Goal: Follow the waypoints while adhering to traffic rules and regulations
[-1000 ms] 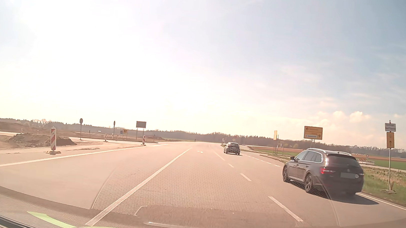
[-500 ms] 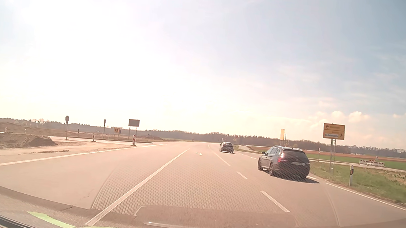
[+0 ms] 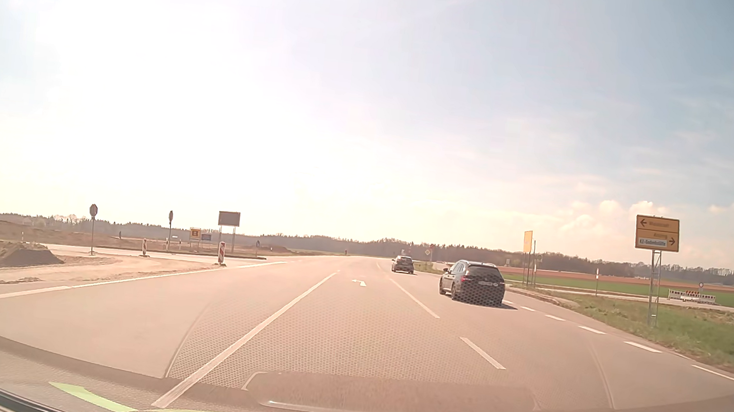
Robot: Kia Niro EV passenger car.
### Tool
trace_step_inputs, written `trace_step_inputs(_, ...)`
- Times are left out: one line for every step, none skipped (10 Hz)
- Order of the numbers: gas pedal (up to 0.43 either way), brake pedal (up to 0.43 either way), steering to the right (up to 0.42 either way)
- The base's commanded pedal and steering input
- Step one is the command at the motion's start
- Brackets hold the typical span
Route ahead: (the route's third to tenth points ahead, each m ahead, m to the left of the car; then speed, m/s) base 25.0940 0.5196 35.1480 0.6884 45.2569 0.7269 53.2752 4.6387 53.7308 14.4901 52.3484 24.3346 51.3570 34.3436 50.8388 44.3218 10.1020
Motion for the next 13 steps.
trace_step_inputs(0.0, 0.0, -0.004)
trace_step_inputs(0.0, 0.0, -0.003)
trace_step_inputs(0.0, 0.0, -0.002)
trace_step_inputs(0.0, 0.0, -0.001)
trace_step_inputs(0.0, 0.006, -0.001)
trace_step_inputs(0.0, 0.012, -0.001)
trace_step_inputs(0.0, 0.024, -0.001)
trace_step_inputs(0.0, 0.037, -0.001)
trace_step_inputs(0.0, 0.043, -0.001)
trace_step_inputs(0.0, 0.055, 0.0)
trace_step_inputs(0.0, 0.067, 0.002)
trace_step_inputs(0.0, 0.073, 0.005)
trace_step_inputs(0.0, 0.079, 0.005)
